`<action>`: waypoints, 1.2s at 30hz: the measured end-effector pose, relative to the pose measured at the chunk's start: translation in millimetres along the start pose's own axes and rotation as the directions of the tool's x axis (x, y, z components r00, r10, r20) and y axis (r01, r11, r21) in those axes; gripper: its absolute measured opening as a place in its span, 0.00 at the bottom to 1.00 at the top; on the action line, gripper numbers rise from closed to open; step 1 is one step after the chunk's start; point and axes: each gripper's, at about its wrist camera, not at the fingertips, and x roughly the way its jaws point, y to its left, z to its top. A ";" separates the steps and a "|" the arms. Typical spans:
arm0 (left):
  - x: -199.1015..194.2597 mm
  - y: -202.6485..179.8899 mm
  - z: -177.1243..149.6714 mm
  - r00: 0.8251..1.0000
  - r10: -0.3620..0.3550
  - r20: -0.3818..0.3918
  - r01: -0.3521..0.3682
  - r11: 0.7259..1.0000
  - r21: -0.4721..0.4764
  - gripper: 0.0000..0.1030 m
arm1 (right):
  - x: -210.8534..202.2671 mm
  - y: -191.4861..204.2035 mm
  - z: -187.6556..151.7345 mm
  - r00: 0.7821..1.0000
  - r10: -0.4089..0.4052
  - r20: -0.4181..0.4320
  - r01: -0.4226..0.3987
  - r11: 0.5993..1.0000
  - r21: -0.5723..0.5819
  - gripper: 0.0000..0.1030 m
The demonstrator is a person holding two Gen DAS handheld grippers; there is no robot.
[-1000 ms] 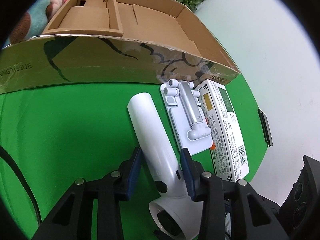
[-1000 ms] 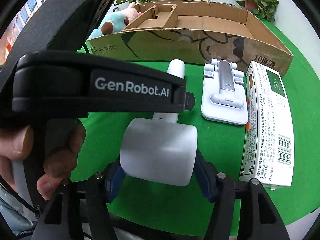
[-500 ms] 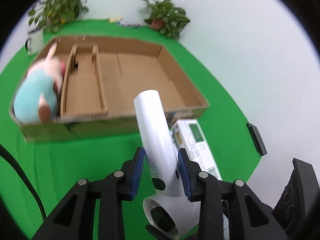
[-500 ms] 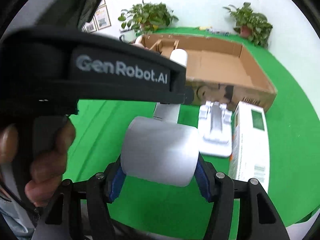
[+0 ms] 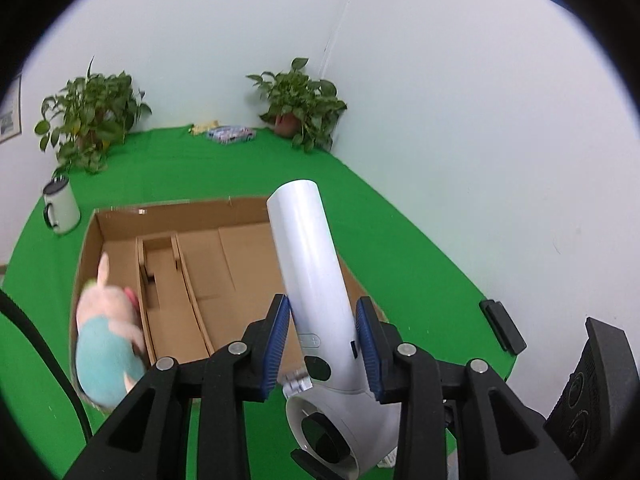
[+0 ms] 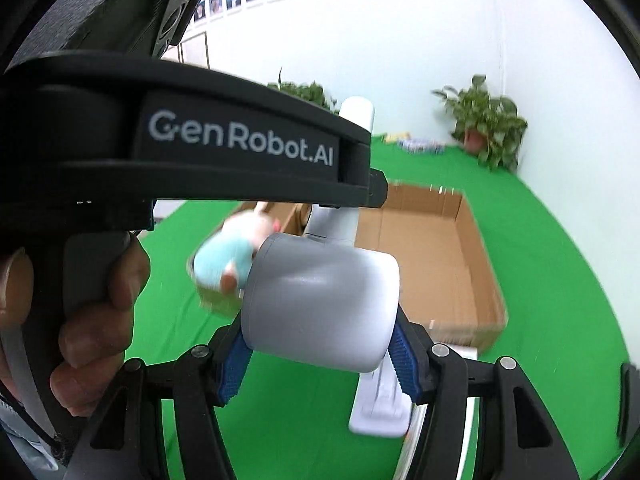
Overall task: Organize objects
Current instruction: 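Lift the white hair dryer with the right gripper and carry it over the box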
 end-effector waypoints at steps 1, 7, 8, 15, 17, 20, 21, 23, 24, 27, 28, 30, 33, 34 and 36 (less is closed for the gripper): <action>-0.6 0.5 9.9 1.000 0.003 0.007 -0.003 1.000 0.007 0.32 | -0.2 -1.3 9.6 1.000 -0.001 0.010 0.001 1.000 -0.001 0.56; -1.6 0.3 58.1 1.000 0.001 0.029 -0.002 1.000 0.027 0.32 | 1.2 -7.8 52.2 0.999 -0.010 0.045 0.010 1.000 -0.007 0.56; -1.0 0.9 66.7 1.000 -0.002 0.029 0.002 1.000 0.024 0.32 | 1.1 -8.7 59.7 0.999 -0.012 0.050 0.012 1.000 -0.007 0.56; 11.6 10.5 119.9 1.000 -0.021 0.017 0.021 1.000 -0.015 0.32 | 1.5 -17.3 118.6 0.998 -0.031 0.045 0.032 0.999 -0.013 0.56; 21.3 15.5 128.9 1.000 -0.014 0.000 0.014 0.999 -0.029 0.32 | 8.6 -22.3 133.1 0.999 -0.023 0.023 0.023 1.000 -0.013 0.56; 38.0 23.6 132.5 0.999 -0.004 -0.037 0.002 0.999 -0.053 0.32 | 23.3 -31.0 144.3 1.000 -0.006 -0.018 0.006 1.000 -0.011 0.56; 48.9 28.7 131.1 0.998 -0.002 -0.057 -0.002 0.998 -0.065 0.32 | 31.4 -33.8 146.5 0.999 0.002 -0.039 -0.002 1.000 -0.006 0.56; 62.6 33.7 125.1 0.997 -0.003 -0.083 -0.004 0.997 -0.082 0.32 | 50.5 -37.0 146.0 0.997 0.013 -0.081 -0.013 1.000 0.002 0.56; 72.9 38.5 120.0 0.995 -0.005 -0.103 -0.004 0.996 -0.093 0.32 | 57.5 -40.2 142.9 0.995 0.017 -0.095 -0.016 1.000 0.005 0.56; 101.7 51.0 102.6 0.987 -0.019 -0.162 -0.001 0.992 -0.128 0.32 | 82.7 -42.7 132.7 0.987 0.028 -0.157 -0.025 0.999 0.021 0.56; 107.5 53.8 98.9 0.985 -0.022 -0.171 -0.001 0.991 -0.135 0.32 | 90.0 -43.4 128.1 0.984 0.029 -0.177 -0.025 0.999 0.026 0.56; 123.8 62.6 86.4 0.979 -0.027 -0.202 -0.005 0.987 -0.158 0.32 | 104.5 -42.6 111.7 0.977 0.033 -0.211 -0.026 0.999 0.032 0.56; 146.9 74.9 66.9 0.966 -0.026 -0.259 -0.021 0.984 -0.177 0.32 | 127.1 -43.4 88.5 0.963 0.052 -0.263 -0.042 0.998 0.047 0.56; 153.3 78.3 60.4 0.961 -0.024 -0.276 -0.027 0.983 -0.181 0.32 | 134.8 -45.1 83.2 0.958 0.061 -0.279 -0.048 0.997 0.053 0.56; 168.7 86.1 44.0 0.948 -0.032 -0.316 -0.032 0.980 -0.194 0.32 | 150.5 -43.3 63.1 0.945 0.082 -0.317 -0.063 0.995 0.071 0.56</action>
